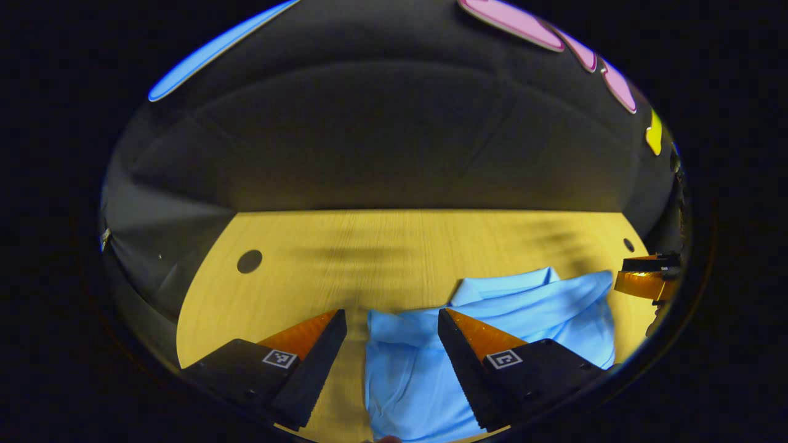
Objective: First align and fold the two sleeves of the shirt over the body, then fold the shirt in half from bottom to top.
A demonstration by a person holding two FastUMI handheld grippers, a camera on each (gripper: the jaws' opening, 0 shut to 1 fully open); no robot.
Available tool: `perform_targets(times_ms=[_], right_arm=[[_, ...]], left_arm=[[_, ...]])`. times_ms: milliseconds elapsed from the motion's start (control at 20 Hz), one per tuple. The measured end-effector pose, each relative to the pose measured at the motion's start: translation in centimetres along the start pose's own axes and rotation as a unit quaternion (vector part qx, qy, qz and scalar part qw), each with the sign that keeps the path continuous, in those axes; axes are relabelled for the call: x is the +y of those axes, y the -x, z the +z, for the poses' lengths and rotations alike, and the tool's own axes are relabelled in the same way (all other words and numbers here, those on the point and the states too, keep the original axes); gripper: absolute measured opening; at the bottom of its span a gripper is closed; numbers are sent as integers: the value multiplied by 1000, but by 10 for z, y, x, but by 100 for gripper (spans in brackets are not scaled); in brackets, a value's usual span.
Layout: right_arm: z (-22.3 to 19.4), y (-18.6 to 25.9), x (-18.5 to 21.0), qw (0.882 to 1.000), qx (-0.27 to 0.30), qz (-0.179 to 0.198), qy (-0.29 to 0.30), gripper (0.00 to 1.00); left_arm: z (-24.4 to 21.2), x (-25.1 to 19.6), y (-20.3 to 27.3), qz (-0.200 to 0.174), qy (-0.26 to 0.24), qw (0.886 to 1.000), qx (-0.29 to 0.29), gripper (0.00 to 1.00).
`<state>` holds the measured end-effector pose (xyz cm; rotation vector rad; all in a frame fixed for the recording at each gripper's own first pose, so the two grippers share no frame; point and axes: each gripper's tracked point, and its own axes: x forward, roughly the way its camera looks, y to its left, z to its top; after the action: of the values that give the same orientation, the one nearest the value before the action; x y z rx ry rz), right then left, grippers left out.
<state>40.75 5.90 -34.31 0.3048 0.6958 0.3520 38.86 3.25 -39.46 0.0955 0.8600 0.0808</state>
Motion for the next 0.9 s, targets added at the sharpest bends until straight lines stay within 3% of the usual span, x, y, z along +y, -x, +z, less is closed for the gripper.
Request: perform_targets(times_ms=[250, 400, 550, 650, 900], right_arm=[[40, 103, 28, 993, -92, -33, 72, 98], [49, 182, 56, 980, -158, -77, 93, 98], [25, 270, 103, 972, -212, -78, 58, 98], [-4, 330, 129, 964, -239, -102, 61, 97], [-34, 441, 190, 940, -301, -128, 96, 97]], left_arm=[[10, -2, 119, -15, -55, 995, -88, 96], [2, -5, 218, -24, -37, 987, -152, 96], [-22, -10, 330, -37, -4, 978, -204, 96], [-50, -3, 402, -38, 15, 973, -228, 96], [-103, 13, 519, -31, 18, 961, -276, 96]])
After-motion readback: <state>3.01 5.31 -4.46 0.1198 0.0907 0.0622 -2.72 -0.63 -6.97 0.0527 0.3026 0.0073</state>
